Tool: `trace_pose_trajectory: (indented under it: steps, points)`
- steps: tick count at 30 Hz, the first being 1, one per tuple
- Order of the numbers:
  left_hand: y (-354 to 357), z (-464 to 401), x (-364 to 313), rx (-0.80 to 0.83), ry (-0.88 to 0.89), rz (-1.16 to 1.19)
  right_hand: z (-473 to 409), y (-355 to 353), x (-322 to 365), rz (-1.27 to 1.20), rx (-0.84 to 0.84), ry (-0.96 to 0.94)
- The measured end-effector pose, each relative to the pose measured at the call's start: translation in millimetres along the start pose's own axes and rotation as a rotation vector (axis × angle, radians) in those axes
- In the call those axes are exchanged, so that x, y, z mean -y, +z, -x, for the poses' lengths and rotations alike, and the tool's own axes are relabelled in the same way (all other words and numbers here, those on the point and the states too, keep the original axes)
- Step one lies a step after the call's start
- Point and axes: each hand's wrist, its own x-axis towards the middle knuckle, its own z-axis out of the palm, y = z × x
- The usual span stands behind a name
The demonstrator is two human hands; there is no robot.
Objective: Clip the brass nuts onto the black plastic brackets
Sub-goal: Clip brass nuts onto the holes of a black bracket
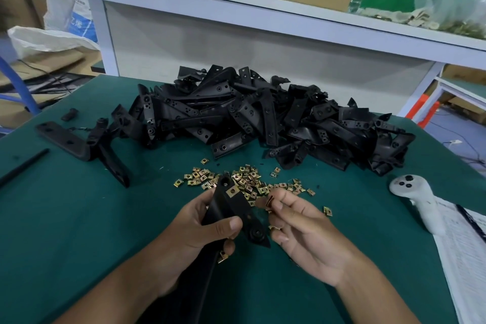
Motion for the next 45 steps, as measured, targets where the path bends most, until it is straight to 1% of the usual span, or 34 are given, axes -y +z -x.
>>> trace_pose_trajectory:
  steps: [4,9,11,16,21,30,33,39,45]
  points:
    - [2,2,0,0.000,-0.009,-0.003,-1,-1,0,0.027,-0.007,-0.002]
    - [3,3,-1,0.011,-0.013,0.002,0,-2,1,0.016,0.041,-0.018]
    - [3,1,0,0.014,-0.012,0.005,1,0,0,0.087,0.052,-0.027]
    - [1,-4,7,0.026,0.005,0.023,3,8,-3,0.328,0.017,-0.066]
    - [-1,-4,10,0.038,-0.001,0.010,3,11,-3,0.465,-0.043,-0.087]
    - [4,-2,9,0.051,0.014,0.006,6,11,2,0.576,-0.050,-0.091]
    - [4,-2,10,0.060,0.033,-0.013,8,12,3,0.571,-0.038,-0.095]
    - [6,-3,14,0.018,0.026,-0.006,9,14,3,0.616,-0.017,-0.145]
    - [9,-2,14,0.022,0.021,-0.065,8,16,0,0.625,-0.006,-0.069]
